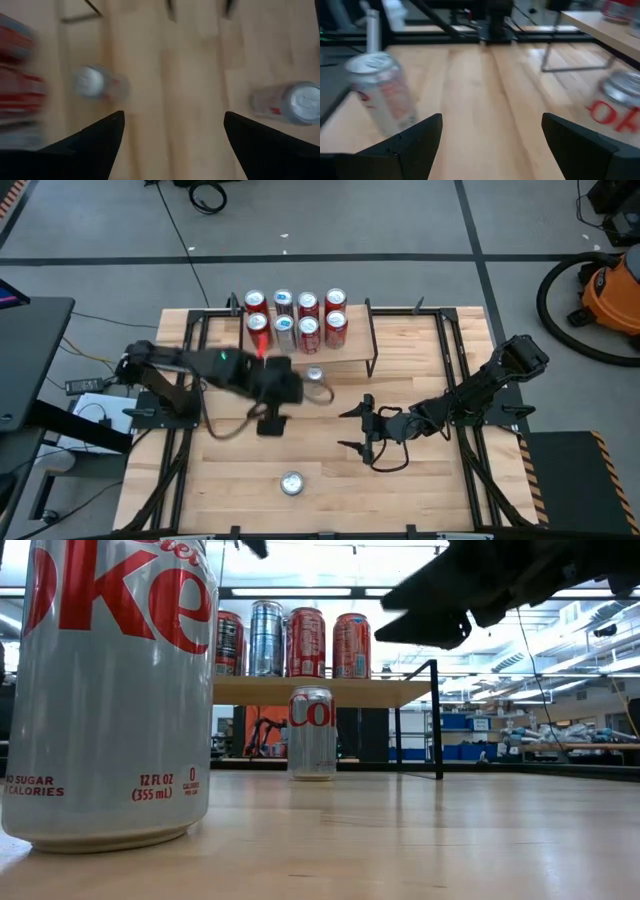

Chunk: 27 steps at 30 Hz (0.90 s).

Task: Place canned beverage on shelf
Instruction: Put the red silver soda can on the shelf

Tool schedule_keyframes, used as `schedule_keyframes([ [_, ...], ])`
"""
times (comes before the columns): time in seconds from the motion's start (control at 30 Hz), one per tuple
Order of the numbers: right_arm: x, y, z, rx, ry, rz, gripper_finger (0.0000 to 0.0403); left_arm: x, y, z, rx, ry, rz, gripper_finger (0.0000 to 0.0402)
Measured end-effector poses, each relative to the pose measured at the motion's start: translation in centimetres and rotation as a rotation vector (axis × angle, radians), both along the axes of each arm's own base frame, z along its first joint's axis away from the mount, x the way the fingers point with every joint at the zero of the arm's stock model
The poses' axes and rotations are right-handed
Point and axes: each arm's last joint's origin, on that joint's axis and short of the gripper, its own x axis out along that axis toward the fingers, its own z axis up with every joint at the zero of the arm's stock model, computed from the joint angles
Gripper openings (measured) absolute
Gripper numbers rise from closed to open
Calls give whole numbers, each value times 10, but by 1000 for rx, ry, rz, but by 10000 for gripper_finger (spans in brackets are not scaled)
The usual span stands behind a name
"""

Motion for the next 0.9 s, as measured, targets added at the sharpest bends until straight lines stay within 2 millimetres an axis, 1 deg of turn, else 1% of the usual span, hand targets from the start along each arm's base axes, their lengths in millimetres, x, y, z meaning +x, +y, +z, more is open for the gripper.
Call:
schedule_keyframes([
  [0.1,0,-2,-4,5,21,-52,352,-1,-22,-29,-12,54,-8,353],
  [0.23,6,-7,-16,10,32,-133,352,-1,-49,-67,31,45,-47,350],
  [0.33,11,-10,-24,1,14,-192,352,-4,-61,-84,51,0,-70,341],
  [0.43,18,-12,-29,-30,26,-237,352,-11,-62,-94,43,-62,-66,326],
  [0.67,41,-23,-44,-94,60,-319,352,-30,-51,-124,48,-171,-29,294],
  [0.77,49,-32,-49,-109,73,-350,352,-35,-43,-141,63,-203,14,287],
  [0.9,54,-49,-52,-87,80,-383,352,-36,-29,-166,63,-230,78,286],
])
